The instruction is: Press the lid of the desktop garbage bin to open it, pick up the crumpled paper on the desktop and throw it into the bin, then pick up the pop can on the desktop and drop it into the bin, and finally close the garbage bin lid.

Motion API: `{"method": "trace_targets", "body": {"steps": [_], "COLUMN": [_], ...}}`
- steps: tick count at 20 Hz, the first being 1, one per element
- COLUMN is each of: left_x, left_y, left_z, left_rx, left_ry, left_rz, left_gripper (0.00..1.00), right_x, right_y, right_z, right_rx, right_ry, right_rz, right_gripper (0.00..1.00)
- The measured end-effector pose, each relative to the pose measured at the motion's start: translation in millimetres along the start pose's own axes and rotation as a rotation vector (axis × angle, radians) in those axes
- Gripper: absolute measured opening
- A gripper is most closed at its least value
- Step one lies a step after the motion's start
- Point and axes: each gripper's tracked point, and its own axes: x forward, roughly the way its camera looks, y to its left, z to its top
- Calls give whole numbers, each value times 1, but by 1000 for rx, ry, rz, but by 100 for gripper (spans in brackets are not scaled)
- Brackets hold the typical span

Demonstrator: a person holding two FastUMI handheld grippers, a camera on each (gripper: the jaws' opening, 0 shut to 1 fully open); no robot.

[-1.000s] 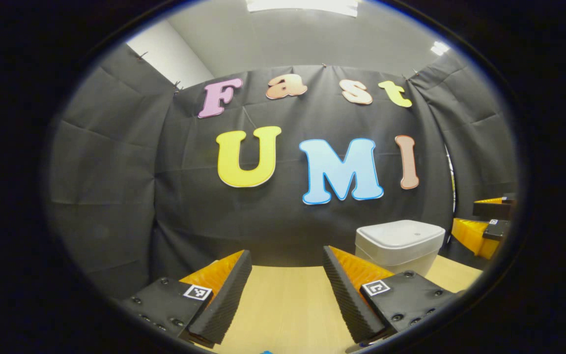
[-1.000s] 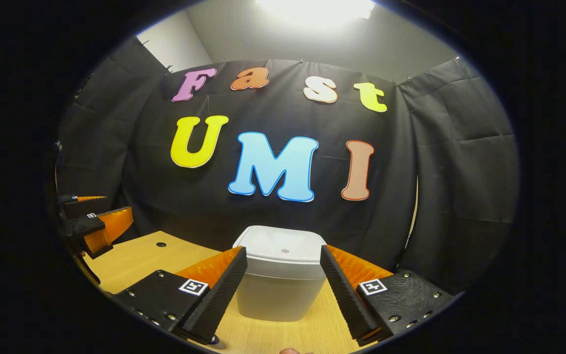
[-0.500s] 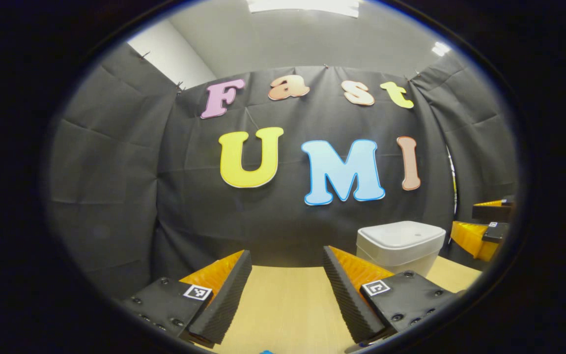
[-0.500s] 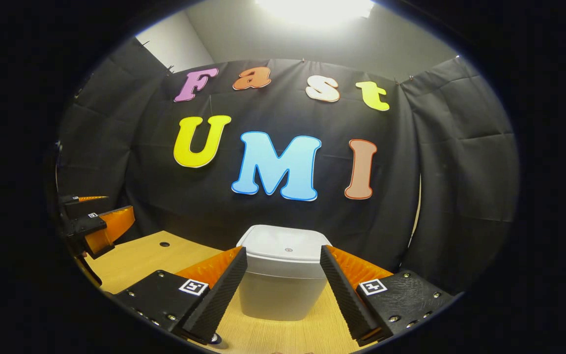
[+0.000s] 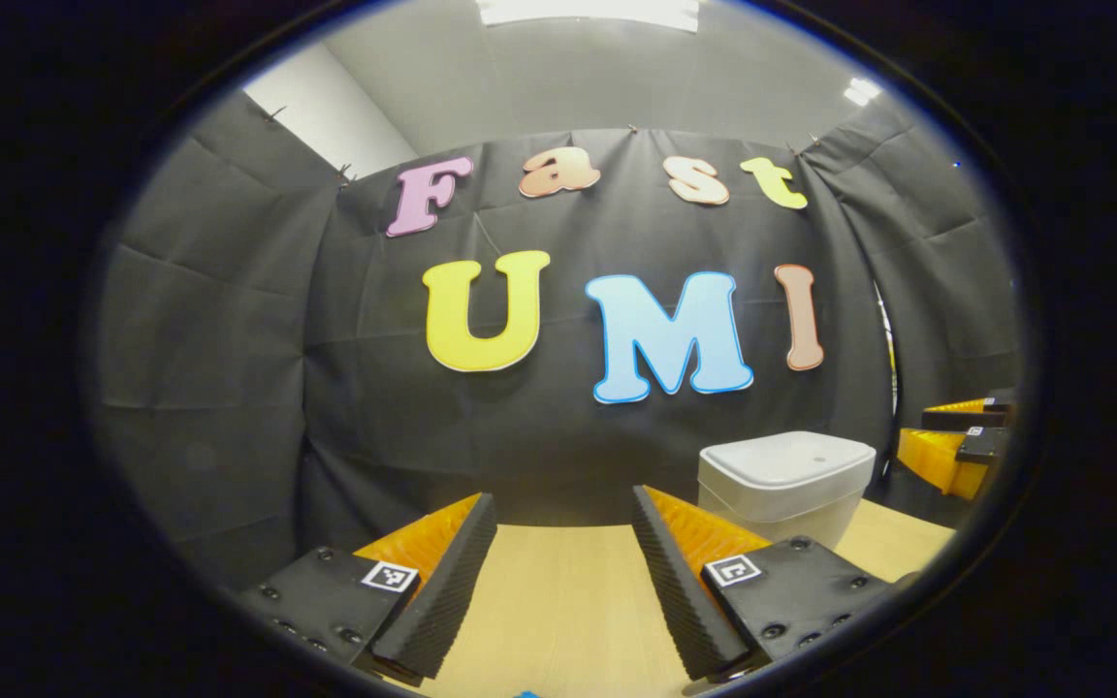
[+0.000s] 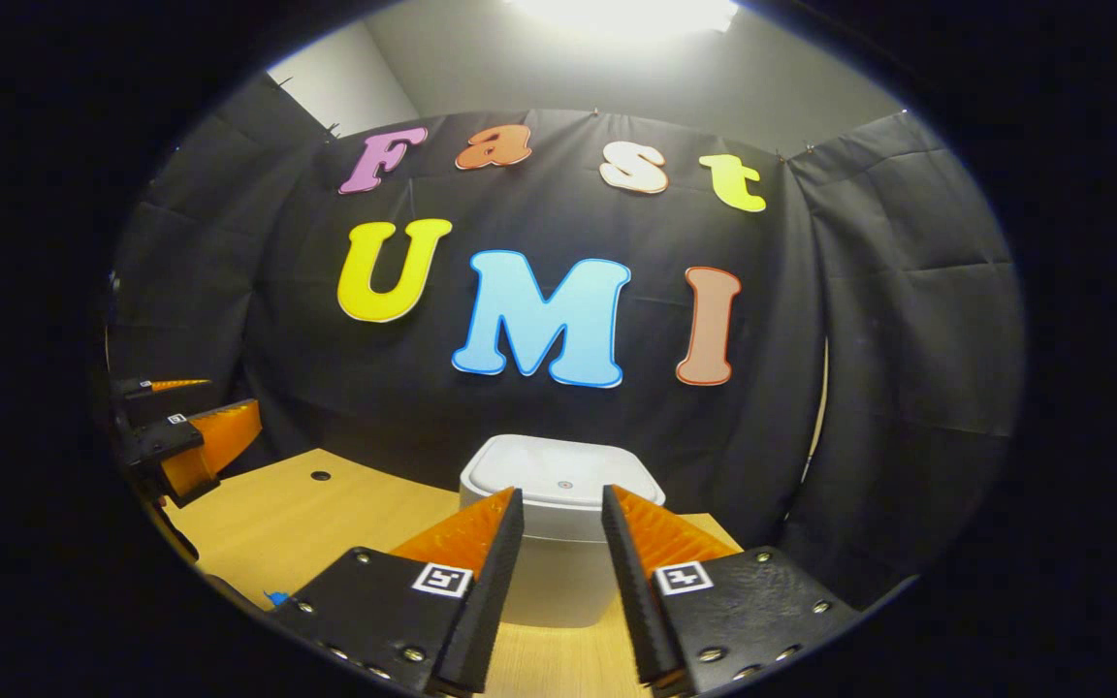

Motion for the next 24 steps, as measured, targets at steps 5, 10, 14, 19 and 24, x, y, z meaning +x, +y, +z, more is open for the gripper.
{"method": "trace_targets", "body": {"steps": [5,10,14,19,24], "left_x": [1,1,3,5,16], "left_y": [0,-1,-1,1,7], "left_z": [0,0,-3,-9,-15], "left_rx": [8,14,10,18,14], "left_ry": [3,3,14,28,52], "left_rz": [0,-2,-4,6,21], "left_gripper": [94,94,92,94,94], "right_x": [4,6,14,48,89], "right_y": [-8,-4,-4,-3,-5], "right_z": [-4,-20,-13,-1,-14], "right_rx": [32,76,16,-27,6], "right_ry": [13,56,37,14,80], "right_rz": [-22,13,25,35,32], "right_gripper": [8,1,0,0,0]}}
